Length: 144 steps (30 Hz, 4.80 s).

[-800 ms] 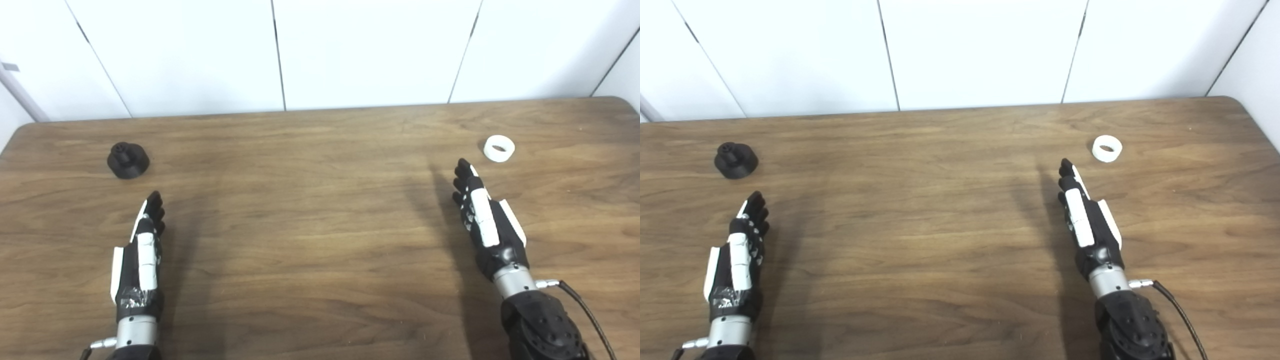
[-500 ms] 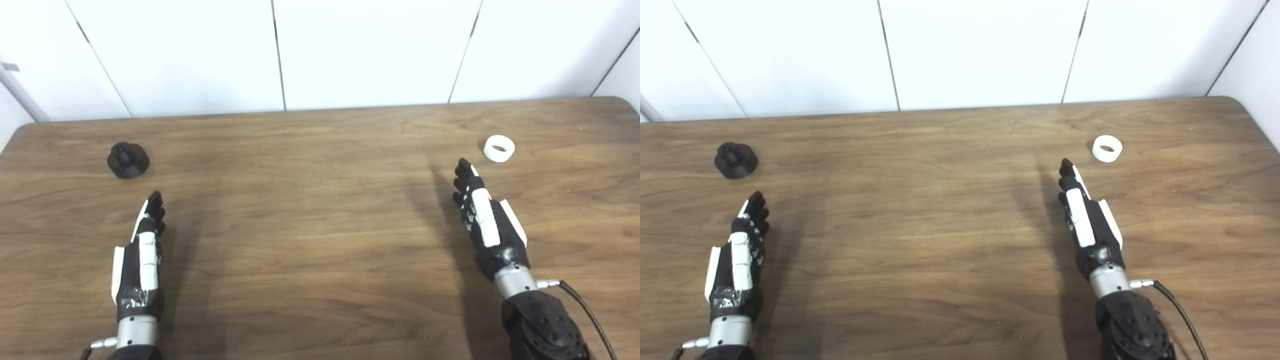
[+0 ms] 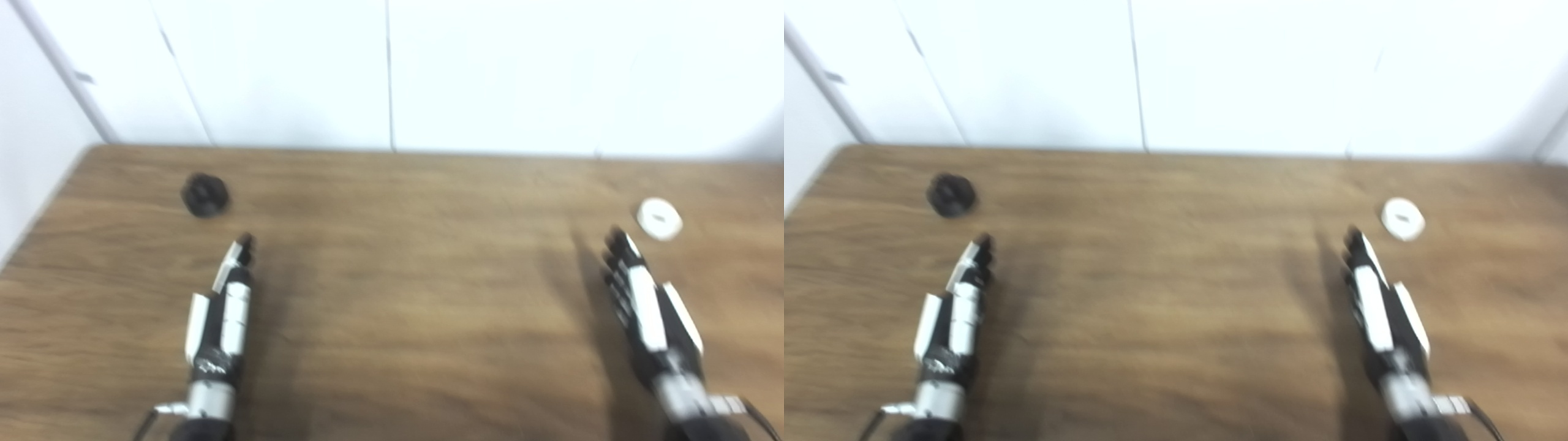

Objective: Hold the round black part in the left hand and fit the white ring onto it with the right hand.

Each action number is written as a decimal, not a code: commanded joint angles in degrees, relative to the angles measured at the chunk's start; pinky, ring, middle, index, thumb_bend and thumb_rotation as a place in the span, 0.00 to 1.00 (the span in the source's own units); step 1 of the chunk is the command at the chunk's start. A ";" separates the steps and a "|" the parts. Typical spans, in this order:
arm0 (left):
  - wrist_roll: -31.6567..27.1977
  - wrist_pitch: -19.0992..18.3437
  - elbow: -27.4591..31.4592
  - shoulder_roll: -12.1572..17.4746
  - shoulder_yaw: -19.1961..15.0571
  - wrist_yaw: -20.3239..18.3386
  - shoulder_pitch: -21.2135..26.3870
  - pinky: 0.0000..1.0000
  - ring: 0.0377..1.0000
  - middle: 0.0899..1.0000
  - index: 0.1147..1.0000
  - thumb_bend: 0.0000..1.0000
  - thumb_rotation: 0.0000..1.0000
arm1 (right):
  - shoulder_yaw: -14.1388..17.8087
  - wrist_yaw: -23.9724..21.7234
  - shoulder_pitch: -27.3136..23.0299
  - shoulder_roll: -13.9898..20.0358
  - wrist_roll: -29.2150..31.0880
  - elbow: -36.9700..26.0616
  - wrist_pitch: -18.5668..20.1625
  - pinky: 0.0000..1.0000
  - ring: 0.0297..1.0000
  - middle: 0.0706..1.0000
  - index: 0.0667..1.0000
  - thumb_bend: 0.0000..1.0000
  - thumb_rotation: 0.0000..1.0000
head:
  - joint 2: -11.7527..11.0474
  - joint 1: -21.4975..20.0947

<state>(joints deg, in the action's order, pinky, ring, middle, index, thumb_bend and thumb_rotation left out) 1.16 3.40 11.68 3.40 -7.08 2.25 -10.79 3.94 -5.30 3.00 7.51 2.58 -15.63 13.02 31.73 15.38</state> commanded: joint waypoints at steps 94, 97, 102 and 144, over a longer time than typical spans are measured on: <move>25.87 -22.11 -38.20 26.68 6.61 2.91 39.08 1.00 1.00 0.99 0.85 1.00 0.43 | -2.14 0.56 0.18 0.83 -2.33 -9.71 6.13 1.00 1.00 1.00 1.00 0.38 1.00 | -0.89 1.29; 26.30 -21.01 -39.98 26.59 7.36 3.66 39.79 1.00 1.00 0.98 0.84 1.00 0.41 | -2.05 0.76 0.21 0.77 -2.50 -9.51 6.01 1.00 1.00 1.00 1.00 0.40 1.00 | -0.89 1.29; 26.05 -20.62 -41.78 26.28 8.03 4.72 40.50 1.00 1.00 0.97 0.83 1.00 0.39 | -2.05 0.80 0.58 0.81 -2.77 -9.14 5.15 1.00 1.00 1.00 1.00 0.41 1.00 | -0.56 0.96; 21.38 -16.40 -43.54 25.12 5.48 8.78 39.88 1.00 0.95 0.83 0.44 0.56 0.09 | -1.88 0.32 1.14 1.08 -2.77 -6.85 3.26 1.00 1.00 1.00 1.00 0.44 1.00 | -0.03 0.37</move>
<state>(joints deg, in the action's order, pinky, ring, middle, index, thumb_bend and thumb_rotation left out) 22.08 -14.69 -32.26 27.44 -1.29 9.06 27.21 1.75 -4.99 4.80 8.30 -0.54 -21.29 18.36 31.64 15.73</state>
